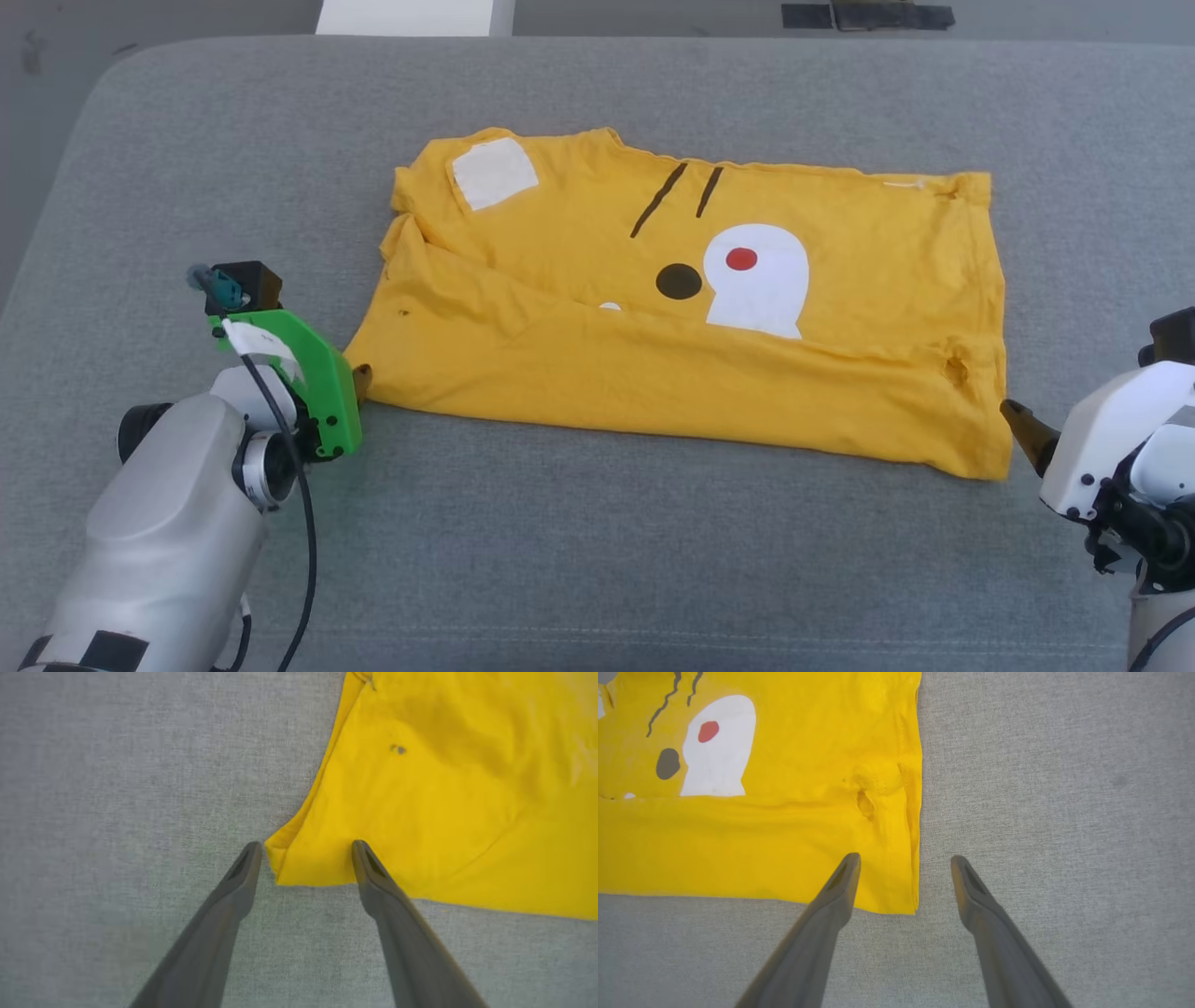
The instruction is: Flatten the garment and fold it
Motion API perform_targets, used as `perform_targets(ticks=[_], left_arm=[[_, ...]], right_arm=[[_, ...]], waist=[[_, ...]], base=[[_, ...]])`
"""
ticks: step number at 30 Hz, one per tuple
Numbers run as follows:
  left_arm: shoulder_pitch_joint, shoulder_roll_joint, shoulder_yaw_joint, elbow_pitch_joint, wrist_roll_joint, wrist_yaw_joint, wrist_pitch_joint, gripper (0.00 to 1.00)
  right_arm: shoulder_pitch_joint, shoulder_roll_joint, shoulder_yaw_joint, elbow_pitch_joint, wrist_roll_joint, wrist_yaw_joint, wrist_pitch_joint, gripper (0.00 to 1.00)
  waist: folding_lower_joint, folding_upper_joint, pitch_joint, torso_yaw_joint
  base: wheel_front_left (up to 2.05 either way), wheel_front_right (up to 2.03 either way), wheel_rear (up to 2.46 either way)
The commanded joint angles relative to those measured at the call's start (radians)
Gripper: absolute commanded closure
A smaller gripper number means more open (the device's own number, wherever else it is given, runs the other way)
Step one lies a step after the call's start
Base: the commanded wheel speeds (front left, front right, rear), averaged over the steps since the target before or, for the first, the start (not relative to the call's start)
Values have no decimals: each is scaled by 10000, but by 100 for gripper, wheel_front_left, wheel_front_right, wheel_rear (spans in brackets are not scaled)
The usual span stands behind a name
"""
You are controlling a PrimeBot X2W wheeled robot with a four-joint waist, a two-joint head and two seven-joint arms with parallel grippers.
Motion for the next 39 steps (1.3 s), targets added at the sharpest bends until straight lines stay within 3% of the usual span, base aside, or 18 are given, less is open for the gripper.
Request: perform_targets(ticks=[1,7,8,9,10,23,31,39], left_arm=[[170,97,-67,-83,-83,80,215,0],[478,278,-340,-284,-184,152,1206,0],[559,270,-336,-311,-239,161,1267,40],[669,236,-287,-356,-360,157,1306,91],[740,244,-277,-415,-394,139,1289,100],[2036,729,1162,-2699,-1185,469,-694,100],[2541,942,1301,-3929,-1265,841,-677,100],[2566,952,1281,-4226,-1300,919,-618,100]], right_arm=[[55,4,21,-71,86,-13,8,0],[44,5,-13,-102,76,-13,-98,0],[53,5,-17,-104,72,-13,-108,0],[58,5,-37,-105,69,-13,-125,0],[61,5,-56,-106,61,-13,-142,0],[39,5,364,-428,-1120,-13,379,0],[-509,5,862,444,-1762,-13,657,0],[-679,5,1498,1470,-2207,-13,802,0]], waist=[[0,0,254,-244],[0,0,525,-523],[0,0,545,-548],[0,0,560,-570],[0,0,568,-582],[0,0,454,-258],[0,0,1041,50],[0,0,1315,177]], base=[[0,0,0],[0,0,0],[0,0,0],[0,0,0],[0,0,0],[0,0,0],[0,0,0],[0,0,0]])
